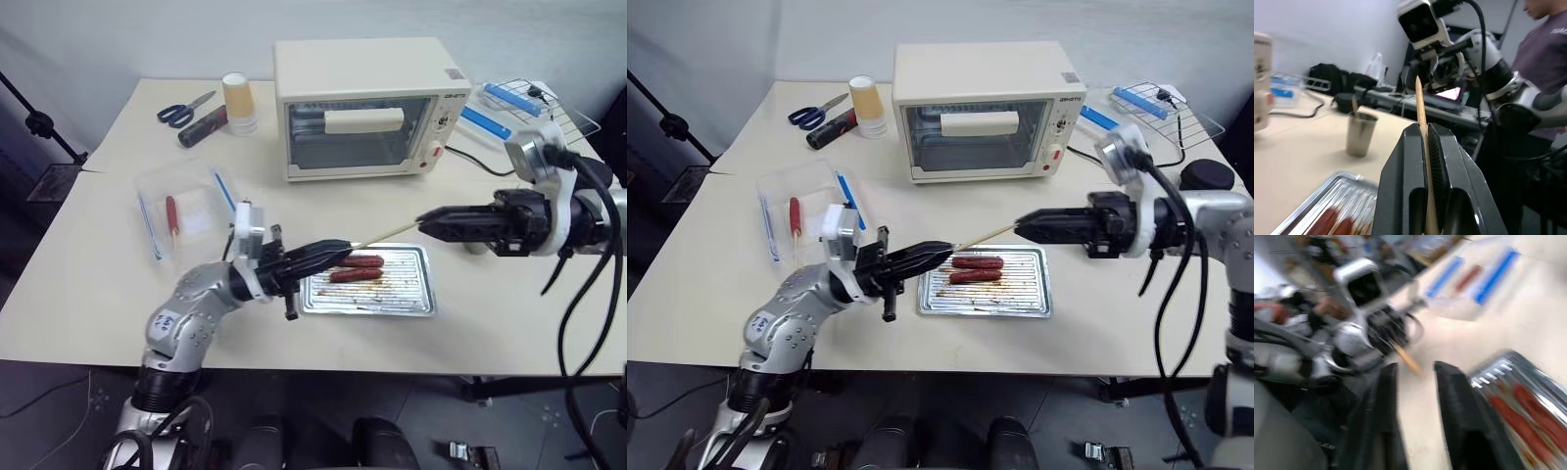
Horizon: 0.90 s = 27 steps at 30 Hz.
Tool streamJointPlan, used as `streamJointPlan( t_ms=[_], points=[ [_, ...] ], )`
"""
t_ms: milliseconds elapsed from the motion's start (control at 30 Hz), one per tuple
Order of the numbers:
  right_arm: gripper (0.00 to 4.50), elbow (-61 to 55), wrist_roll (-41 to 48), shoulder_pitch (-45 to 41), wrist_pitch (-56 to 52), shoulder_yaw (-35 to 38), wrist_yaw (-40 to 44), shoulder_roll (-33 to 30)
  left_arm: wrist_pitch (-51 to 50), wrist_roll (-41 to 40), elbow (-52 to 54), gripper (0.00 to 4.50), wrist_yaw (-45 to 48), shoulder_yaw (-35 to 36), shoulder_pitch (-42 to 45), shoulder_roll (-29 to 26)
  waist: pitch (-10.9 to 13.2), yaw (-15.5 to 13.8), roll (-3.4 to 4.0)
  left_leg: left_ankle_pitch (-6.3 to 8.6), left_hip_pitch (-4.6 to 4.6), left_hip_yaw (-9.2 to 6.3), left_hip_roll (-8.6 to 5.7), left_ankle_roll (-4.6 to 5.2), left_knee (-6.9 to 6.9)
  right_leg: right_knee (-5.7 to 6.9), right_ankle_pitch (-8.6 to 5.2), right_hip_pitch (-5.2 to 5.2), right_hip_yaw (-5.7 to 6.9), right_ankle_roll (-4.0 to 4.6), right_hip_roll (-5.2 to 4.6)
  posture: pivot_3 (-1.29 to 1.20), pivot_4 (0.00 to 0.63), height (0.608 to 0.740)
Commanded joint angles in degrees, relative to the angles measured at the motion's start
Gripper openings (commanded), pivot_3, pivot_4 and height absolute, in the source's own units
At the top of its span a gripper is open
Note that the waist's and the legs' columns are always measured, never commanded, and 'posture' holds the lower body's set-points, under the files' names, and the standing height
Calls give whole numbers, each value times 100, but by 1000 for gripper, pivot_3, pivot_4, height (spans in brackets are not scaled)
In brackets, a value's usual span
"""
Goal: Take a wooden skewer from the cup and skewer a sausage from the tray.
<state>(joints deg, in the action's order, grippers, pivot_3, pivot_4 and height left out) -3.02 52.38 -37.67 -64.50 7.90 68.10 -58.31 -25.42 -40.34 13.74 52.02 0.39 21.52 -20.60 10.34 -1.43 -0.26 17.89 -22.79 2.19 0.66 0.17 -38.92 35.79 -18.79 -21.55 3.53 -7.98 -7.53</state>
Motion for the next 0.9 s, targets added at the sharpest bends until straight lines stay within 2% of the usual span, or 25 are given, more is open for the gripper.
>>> streamJointPlan(
  t_ms=[33, 133, 233, 267, 433, 700, 800, 900],
  points=[
    [2473, -202, -1291, 843, 1709, -150, 523, -677, 336, 161, 118, 0, 215, 500, -304, -506, 0, 10, 1, 1, -1, 5, 0, 1, 0, -2, 0, 0, 3, 0, 1, 0, 150, 740],
    [3450, -101, -2002, 1577, 2938, -181, 788, -856, 402, 115, 162, 0, 253, 948, -690, -912, 0, 26, 0, 1, -2, 12, 2, 2, 4, -8, 0, -3, 2, 0, 3, 0, 150, 740],
    [4399, -73, -2216, 1997, 3421, -138, 945, -796, 384, 24, 276, 0, 200, 1378, -1135, -1180, 0, 69, 0, 1, 6, 8, 6, 1, 4, -12, 0, -3, -2, 0, 0, 0, 150, 740],
    [4457, -96, -2227, 2079, 3474, -128, 947, -747, 377, 3, 316, 0, 164, 1499, -1270, -1228, 0, 83, 0, 1, 11, 9, 7, 1, 3, -16, 0, -3, -4, 0, -1, 0, 150, 740],
    [4457, -395, -2177, 2040, 3523, -271, 780, -351, 343, -75, 526, 0, -104, 1948, -1753, -1263, 1, 130, -1, 3, 28, 7, 29, -2, 7, -15, 0, 9, -9, 0, -5, 0, 150, 740],
    [4457, -174, -3043, 161, 3119, -1798, 191, 952, 227, -301, 797, 0, -825, 2342, -2081, -1009, 2, 169, -3, 5, 38, 9, 36, -11, 13, -12, -1, 5, -18, 2, -5, 0, 150, 740],
    [3883, 302, -3617, -287, 3389, -2408, 176, 1373, 233, -309, 847, 0, -924, 2247, -2045, -956, 3, 140, -5, 7, 36, 5, 34, -13, 17, -15, -1, 5, -14, 3, -8, 0, 150, 740],
    [2888, 796, -3950, -575, 3667, -2673, 102, 1774, 232, -325, 905, 0, -993, 2176, -2029, -922, 2, 134, -5, 10, 29, 0, 25, -7, 16, -15, -1, 5, -10, 3, -15, 0, 150, 740]
  ],
)
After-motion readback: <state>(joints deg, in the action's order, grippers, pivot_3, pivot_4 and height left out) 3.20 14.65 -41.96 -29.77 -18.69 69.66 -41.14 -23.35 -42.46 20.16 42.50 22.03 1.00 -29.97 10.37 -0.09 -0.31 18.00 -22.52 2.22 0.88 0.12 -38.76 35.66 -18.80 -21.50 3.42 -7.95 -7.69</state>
